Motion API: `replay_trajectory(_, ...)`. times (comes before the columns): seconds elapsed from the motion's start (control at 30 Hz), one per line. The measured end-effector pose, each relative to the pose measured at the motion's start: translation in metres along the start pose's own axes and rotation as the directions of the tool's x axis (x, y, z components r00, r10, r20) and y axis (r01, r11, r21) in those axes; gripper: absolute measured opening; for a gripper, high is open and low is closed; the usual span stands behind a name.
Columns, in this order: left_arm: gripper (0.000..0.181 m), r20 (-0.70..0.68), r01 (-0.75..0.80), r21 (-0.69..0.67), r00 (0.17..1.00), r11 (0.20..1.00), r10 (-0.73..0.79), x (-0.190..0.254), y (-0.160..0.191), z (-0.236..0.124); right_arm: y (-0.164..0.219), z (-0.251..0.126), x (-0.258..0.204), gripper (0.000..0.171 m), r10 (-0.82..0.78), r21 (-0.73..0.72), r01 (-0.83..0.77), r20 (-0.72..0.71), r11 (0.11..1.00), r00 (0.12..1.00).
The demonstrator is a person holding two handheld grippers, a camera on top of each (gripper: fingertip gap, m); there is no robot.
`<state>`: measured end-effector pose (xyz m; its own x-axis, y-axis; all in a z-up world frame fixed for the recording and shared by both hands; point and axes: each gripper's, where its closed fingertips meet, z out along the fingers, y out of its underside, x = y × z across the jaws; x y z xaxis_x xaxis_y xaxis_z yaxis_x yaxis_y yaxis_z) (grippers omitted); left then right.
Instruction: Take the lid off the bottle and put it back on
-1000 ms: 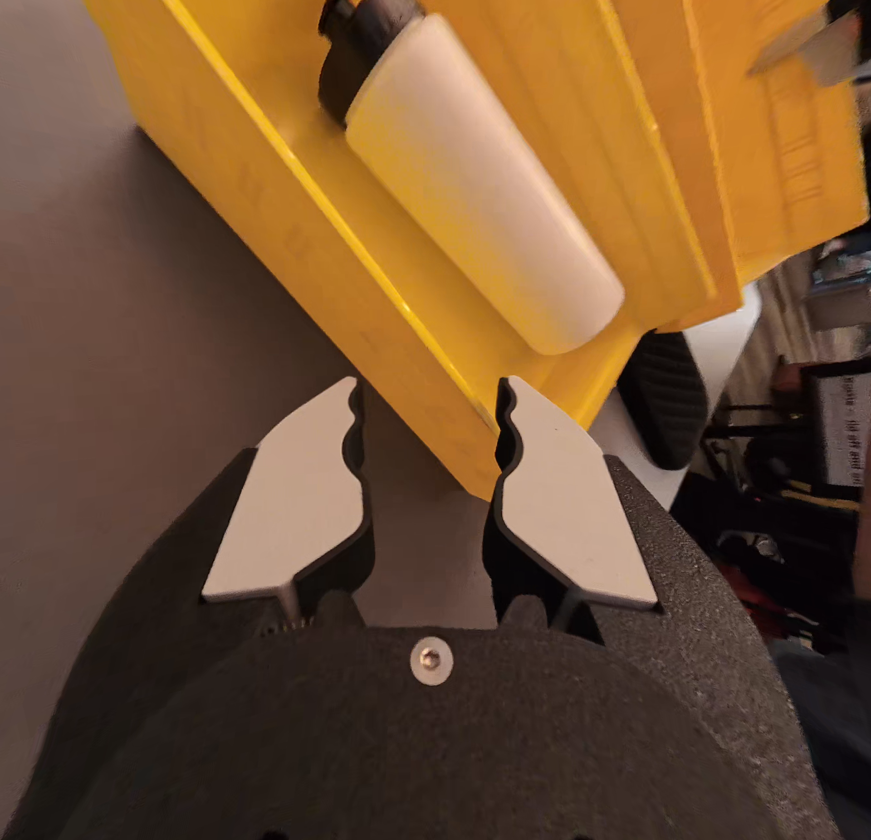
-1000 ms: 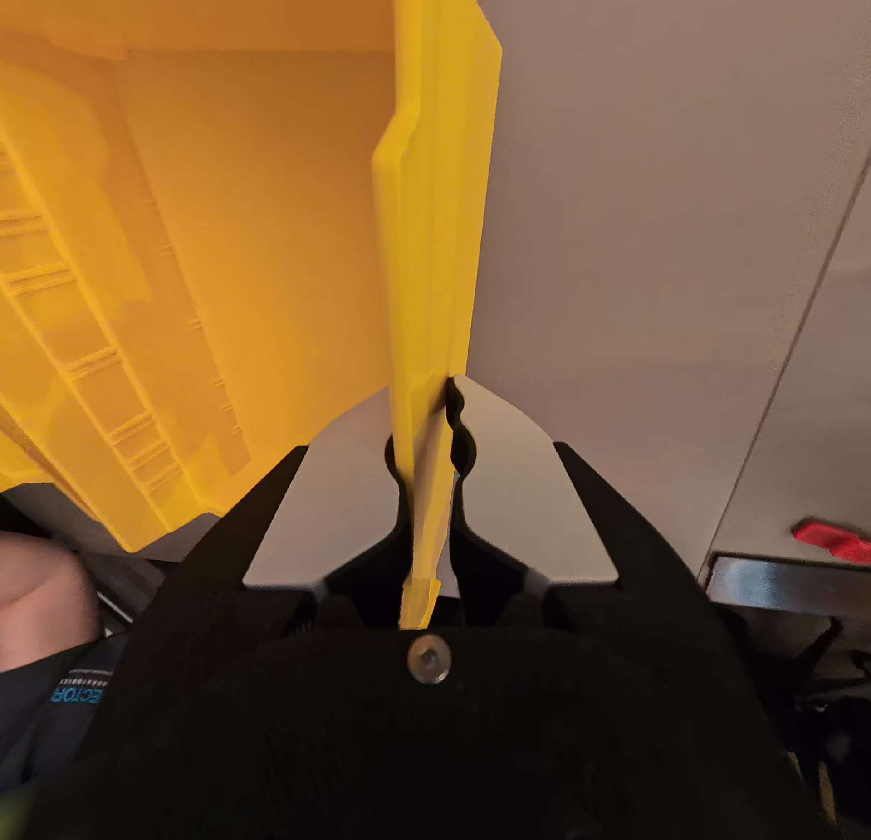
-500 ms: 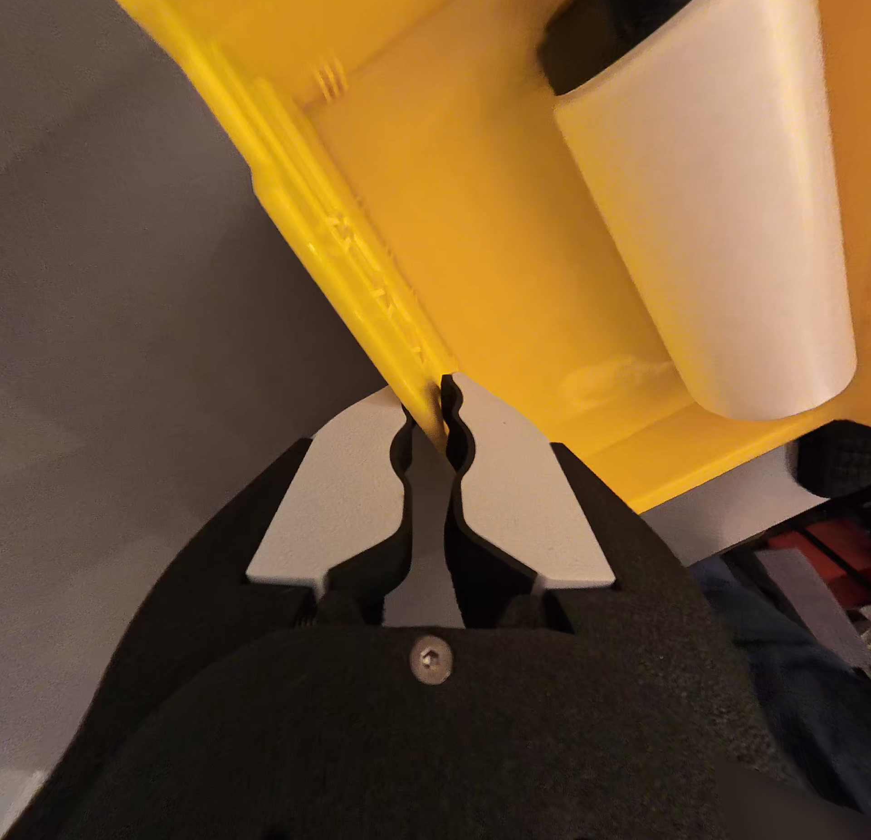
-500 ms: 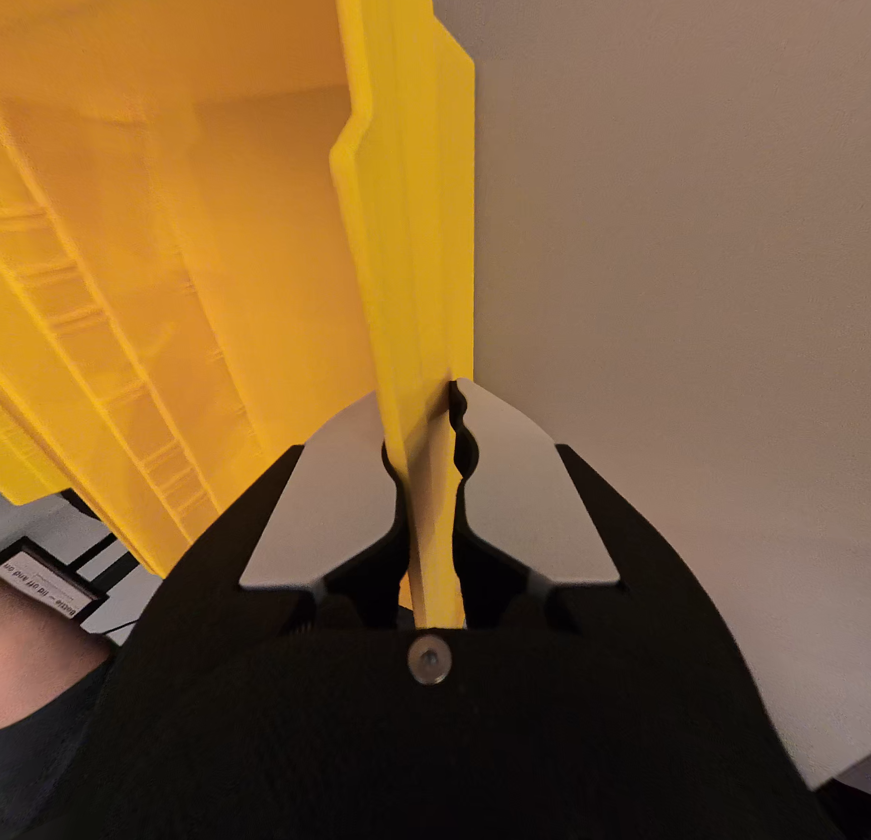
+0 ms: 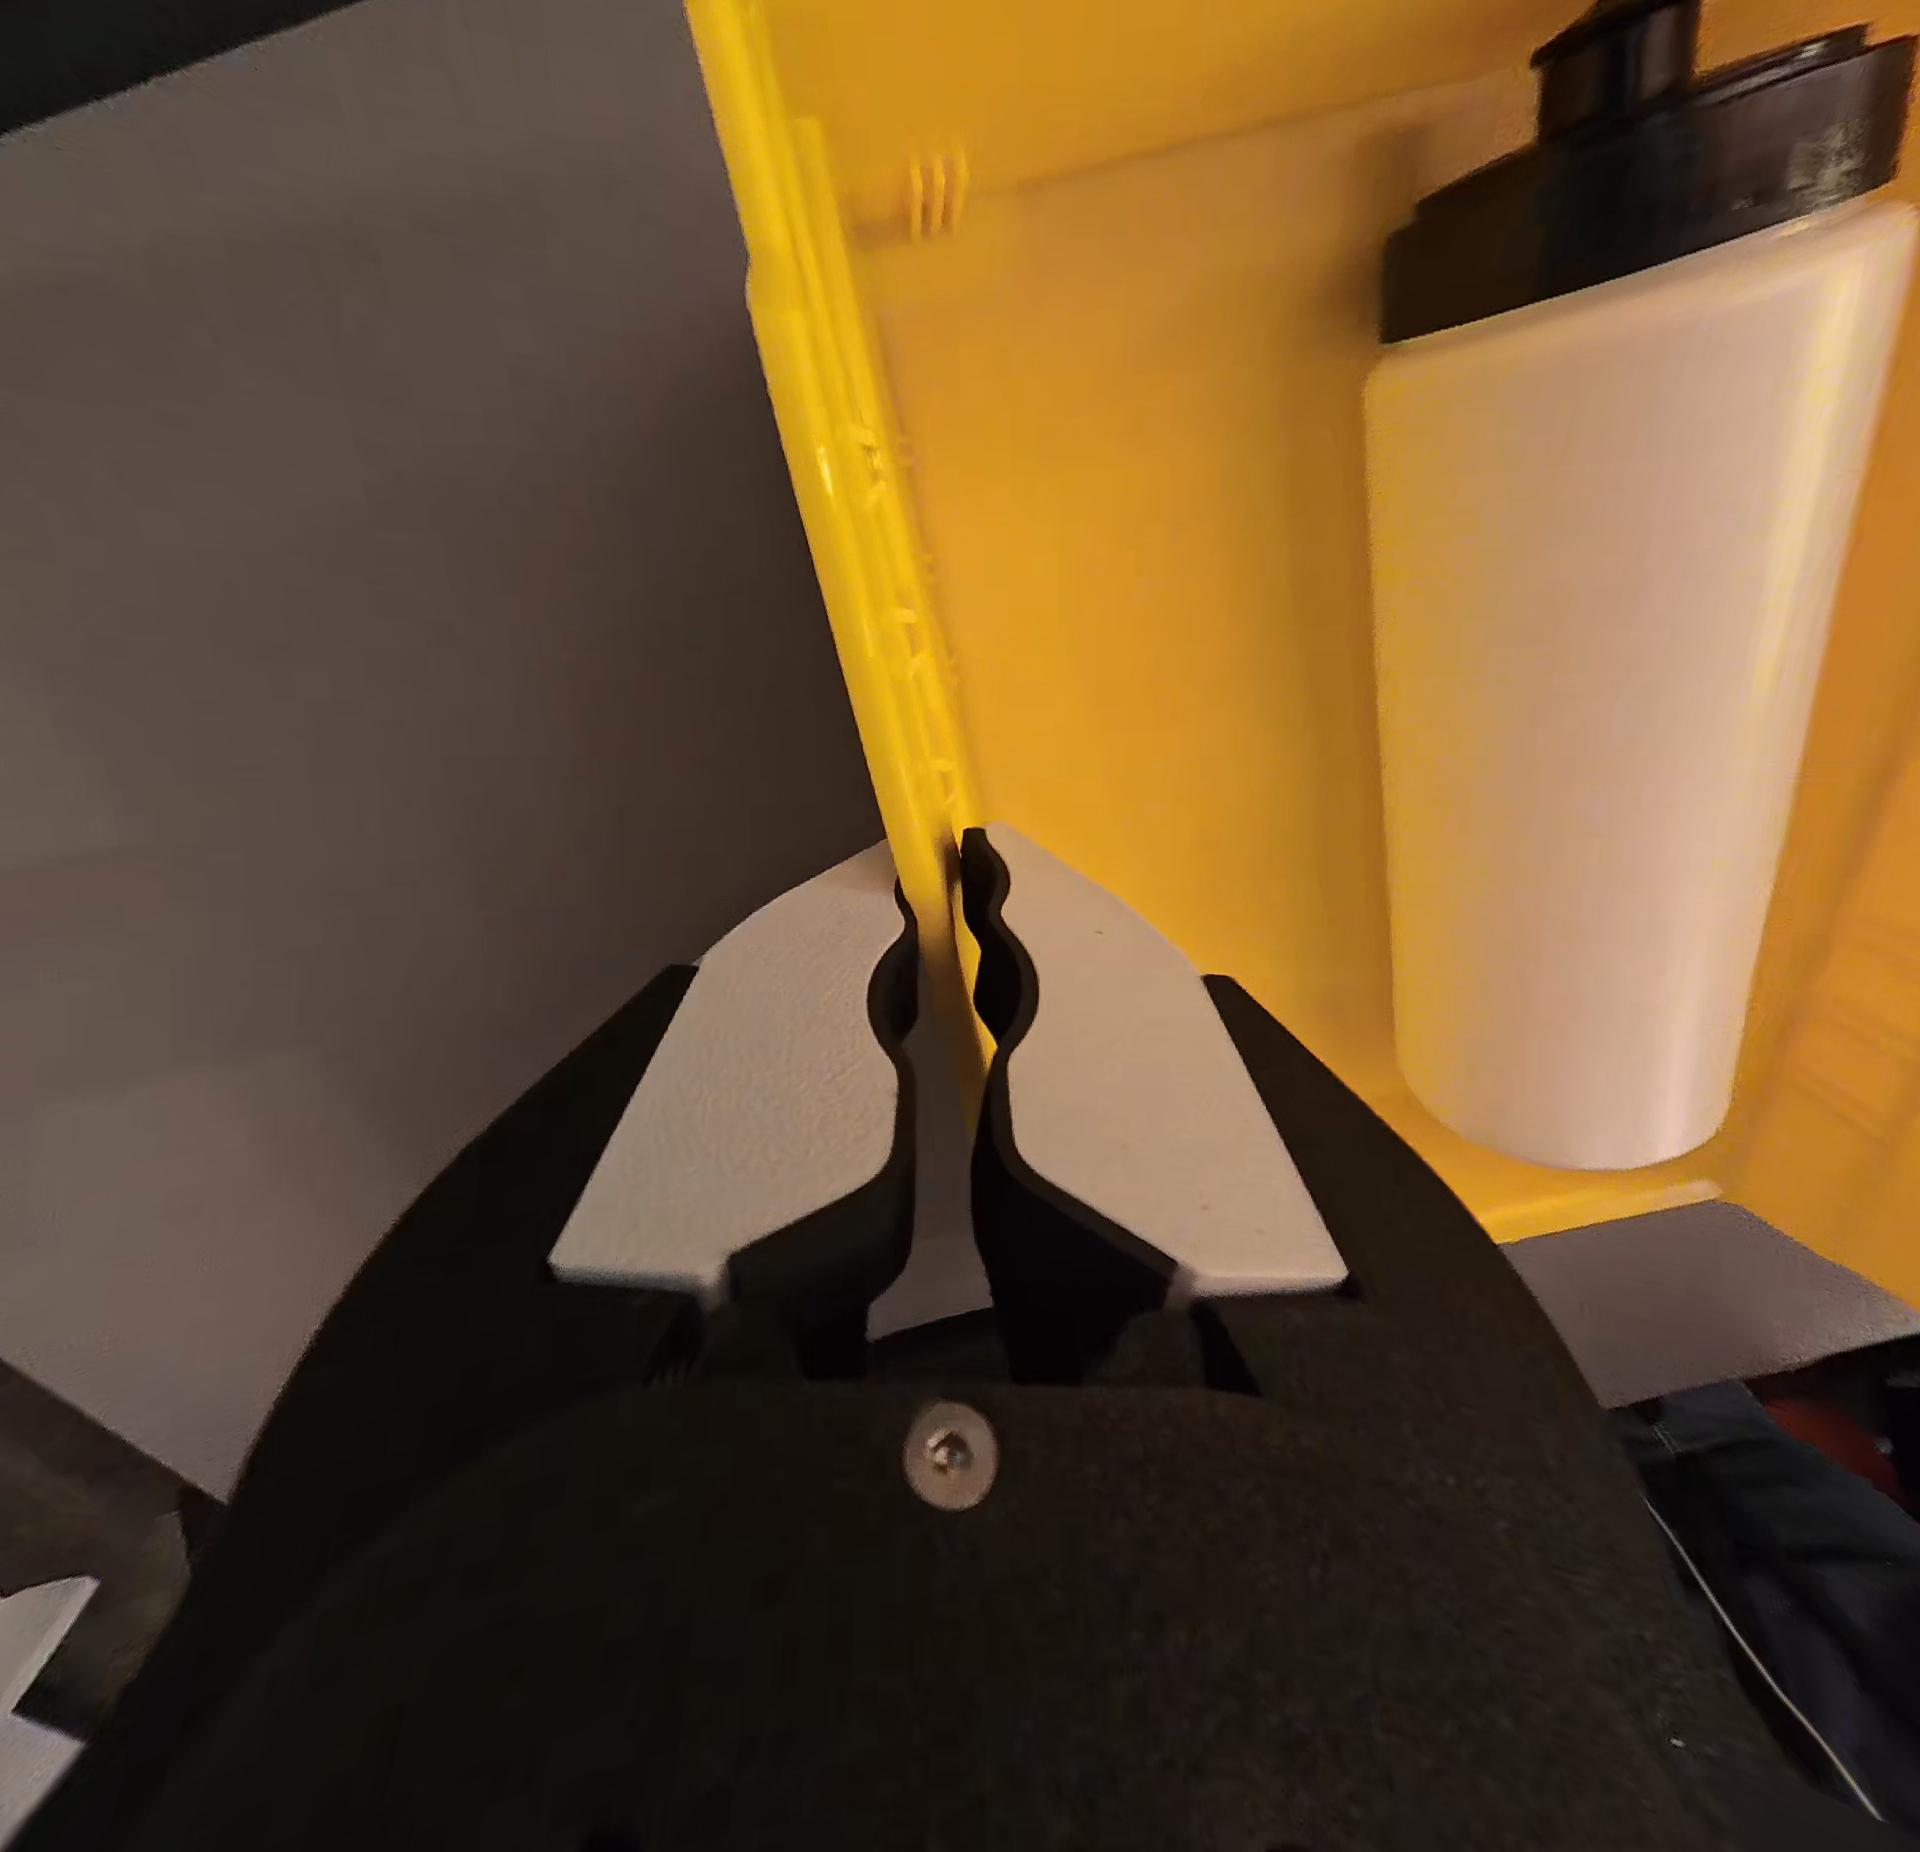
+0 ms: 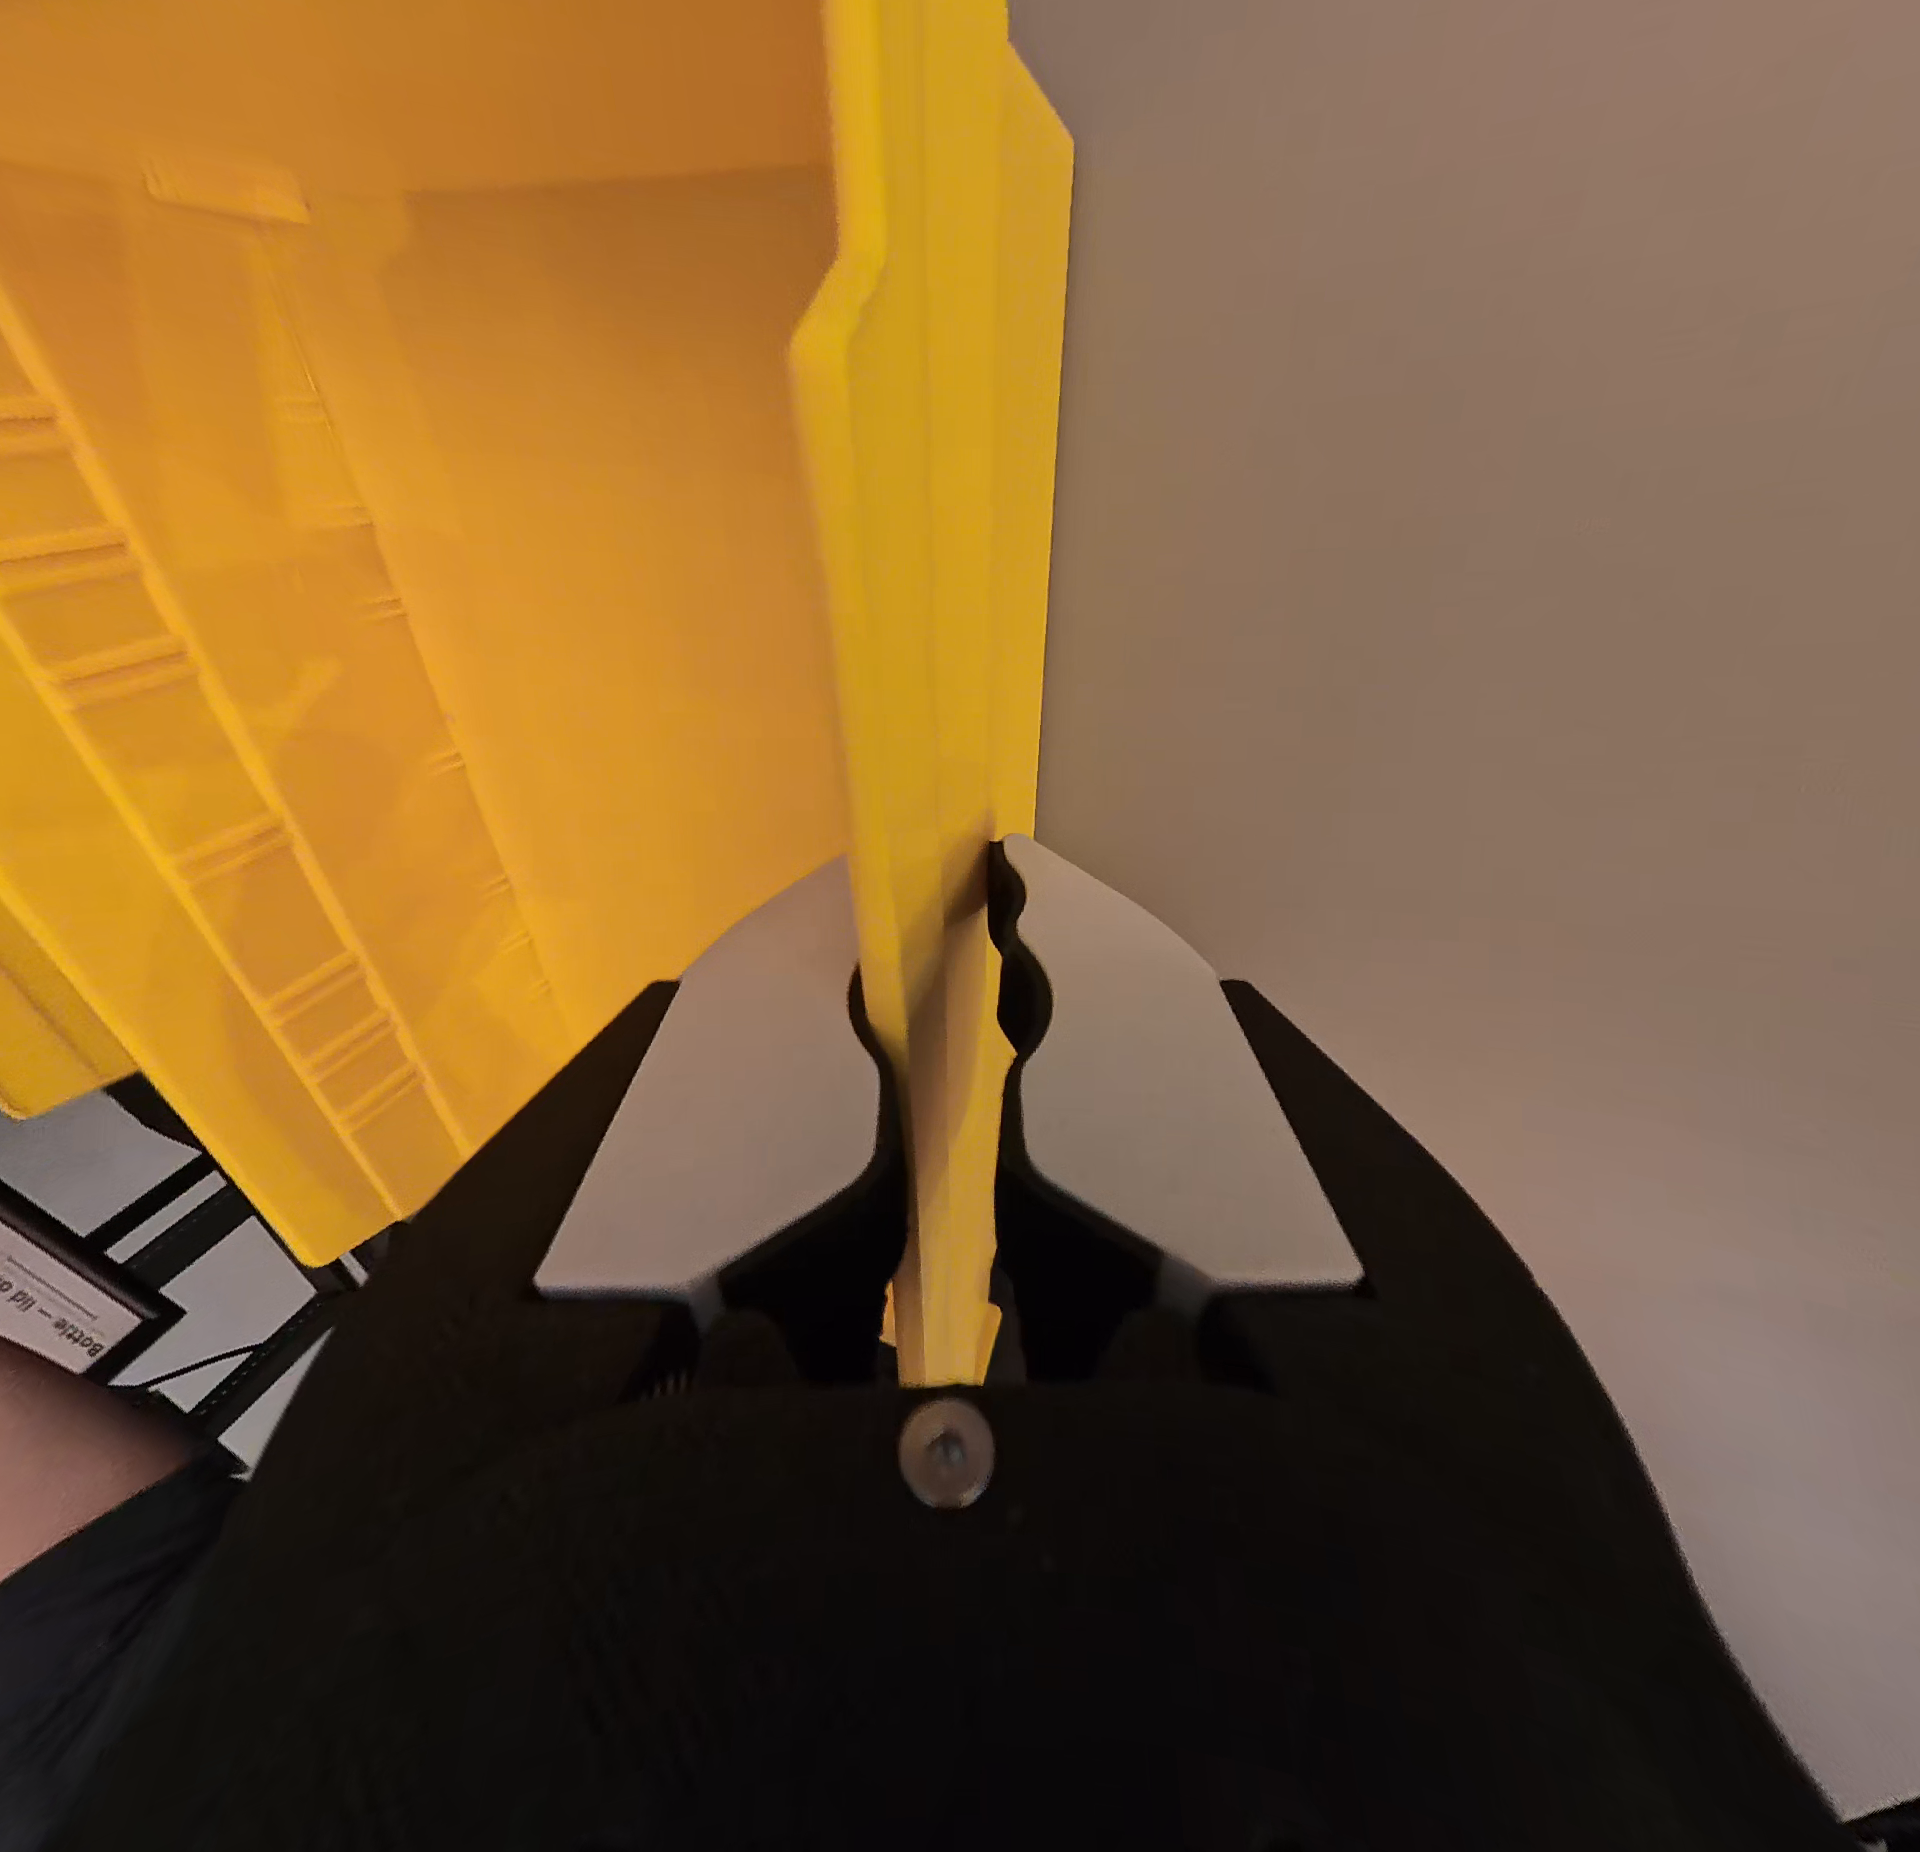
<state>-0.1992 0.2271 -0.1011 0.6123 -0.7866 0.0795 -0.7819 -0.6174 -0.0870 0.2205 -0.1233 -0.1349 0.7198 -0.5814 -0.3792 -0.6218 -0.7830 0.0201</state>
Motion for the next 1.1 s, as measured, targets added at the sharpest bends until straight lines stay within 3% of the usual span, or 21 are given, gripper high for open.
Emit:
replay_trajectory(0.23,0.009,0.077,0.004,0.040,0.997,0.999,-0.007,-0.050,0.016,-0.005,0.003,0.004,-0.010,0.012,-0.003,-0.011,0.003,-0.014,1.000,1.000)
replay_trajectory(0.53,0.012,0.159,-0.028,0.047,0.987,0.999,0.020,-0.078,0.023,-0.008,0.000,0.008,-0.019,0.012,-0.007,-0.006,0.007,-0.014,1.000,1.000)
replay_trajectory(1.1,0.021,0.340,-0.148,0.056,0.933,0.987,0.120,-0.095,0.046,-0.010,-0.003,0.009,-0.023,0.013,-0.008,0.027,0.008,-0.030,1.000,1.000)
